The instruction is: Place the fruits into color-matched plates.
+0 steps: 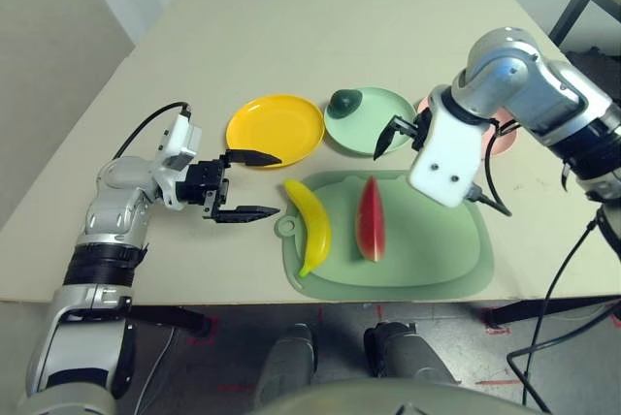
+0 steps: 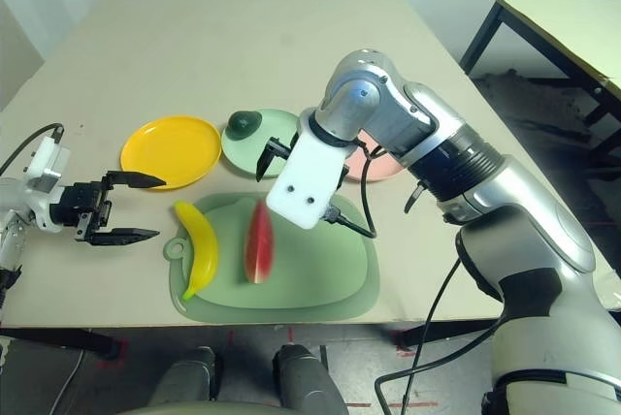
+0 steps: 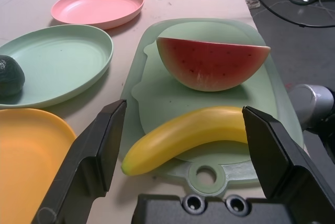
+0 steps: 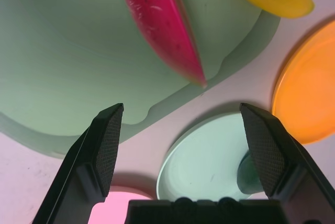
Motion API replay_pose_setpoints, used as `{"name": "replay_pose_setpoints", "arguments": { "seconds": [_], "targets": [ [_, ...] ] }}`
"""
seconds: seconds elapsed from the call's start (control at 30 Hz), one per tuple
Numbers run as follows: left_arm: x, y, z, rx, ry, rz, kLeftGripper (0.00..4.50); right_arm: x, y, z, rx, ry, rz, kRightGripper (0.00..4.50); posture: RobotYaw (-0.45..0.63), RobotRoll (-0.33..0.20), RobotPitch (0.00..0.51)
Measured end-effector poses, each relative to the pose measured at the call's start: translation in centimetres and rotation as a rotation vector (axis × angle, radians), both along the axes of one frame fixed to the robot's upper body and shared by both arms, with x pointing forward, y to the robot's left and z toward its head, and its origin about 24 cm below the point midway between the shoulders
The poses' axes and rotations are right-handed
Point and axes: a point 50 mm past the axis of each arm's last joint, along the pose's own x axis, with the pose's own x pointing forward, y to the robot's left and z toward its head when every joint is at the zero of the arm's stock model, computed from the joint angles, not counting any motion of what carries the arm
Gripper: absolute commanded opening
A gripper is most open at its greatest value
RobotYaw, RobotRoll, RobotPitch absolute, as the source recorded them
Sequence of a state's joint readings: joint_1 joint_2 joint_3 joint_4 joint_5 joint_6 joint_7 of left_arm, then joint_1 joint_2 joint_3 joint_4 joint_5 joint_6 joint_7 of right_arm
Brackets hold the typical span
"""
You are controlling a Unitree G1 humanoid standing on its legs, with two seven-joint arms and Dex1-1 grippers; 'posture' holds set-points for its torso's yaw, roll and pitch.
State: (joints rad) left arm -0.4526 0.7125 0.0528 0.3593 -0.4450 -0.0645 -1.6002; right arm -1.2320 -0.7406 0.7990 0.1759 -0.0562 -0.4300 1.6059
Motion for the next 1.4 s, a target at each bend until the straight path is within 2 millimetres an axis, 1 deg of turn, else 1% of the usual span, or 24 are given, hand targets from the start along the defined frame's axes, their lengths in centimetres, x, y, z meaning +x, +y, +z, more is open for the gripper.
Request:
{"name": "replay_pose_setpoints", "arguments": {
  "seconds": [0.1,0.23,0.33,0.47,0.57,0.63,0.73,0.87,0.97,1.2,1.4],
  "targets": [
    [0.0,0.0,0.0,0.000,0.000,0.003,4.50,-0.5,0.5,-0.4,-0.007,0.001,0.035,4.47,0.00,0.000,0.103],
    [0.1,0.1,-0.1,-0.002,0.003,0.015,4.50,-1.0,1.2,-1.9,-0.015,0.025,0.088,4.47,0.00,0.000,0.103],
    [0.1,0.1,-0.1,-0.003,0.001,0.020,4.50,-1.2,1.5,-2.4,-0.019,0.029,0.111,4.47,0.01,0.000,0.107],
    [0.1,0.1,-0.1,-0.004,0.000,0.025,4.50,-1.3,1.7,-3.2,-0.030,0.032,0.123,4.47,0.01,0.000,0.111],
    [0.2,0.1,-0.1,-0.007,-0.006,0.032,4.50,-1.4,2.5,-3.6,-0.034,0.026,0.148,4.47,0.01,0.000,0.112],
    [0.3,0.0,0.0,-0.008,-0.011,0.034,4.50,-1.3,2.7,-3.9,-0.042,0.020,0.151,4.47,0.01,0.000,0.112],
    [0.3,0.0,0.0,-0.008,-0.013,0.035,4.50,-1.0,2.5,-4.7,-0.060,0.022,0.134,4.47,0.01,0.000,0.112],
    [0.3,0.0,0.0,-0.008,-0.018,0.037,4.50,-1.2,3.1,-5.8,-0.053,0.038,0.128,4.47,0.02,0.000,0.110],
    [0.3,0.0,0.0,-0.009,-0.020,0.040,4.50,-1.2,3.0,-6.6,-0.062,0.052,0.105,4.47,0.02,0.000,0.110],
    [0.3,-0.1,0.1,-0.008,-0.041,0.037,4.50,-0.8,2.1,-7.6,-0.104,0.046,0.071,4.47,0.02,0.000,0.111],
    [0.3,0.0,0.1,-0.007,-0.047,0.037,4.50,-1.2,2.4,-8.3,-0.092,0.073,0.084,4.47,0.02,0.000,0.108]
  ]
}}
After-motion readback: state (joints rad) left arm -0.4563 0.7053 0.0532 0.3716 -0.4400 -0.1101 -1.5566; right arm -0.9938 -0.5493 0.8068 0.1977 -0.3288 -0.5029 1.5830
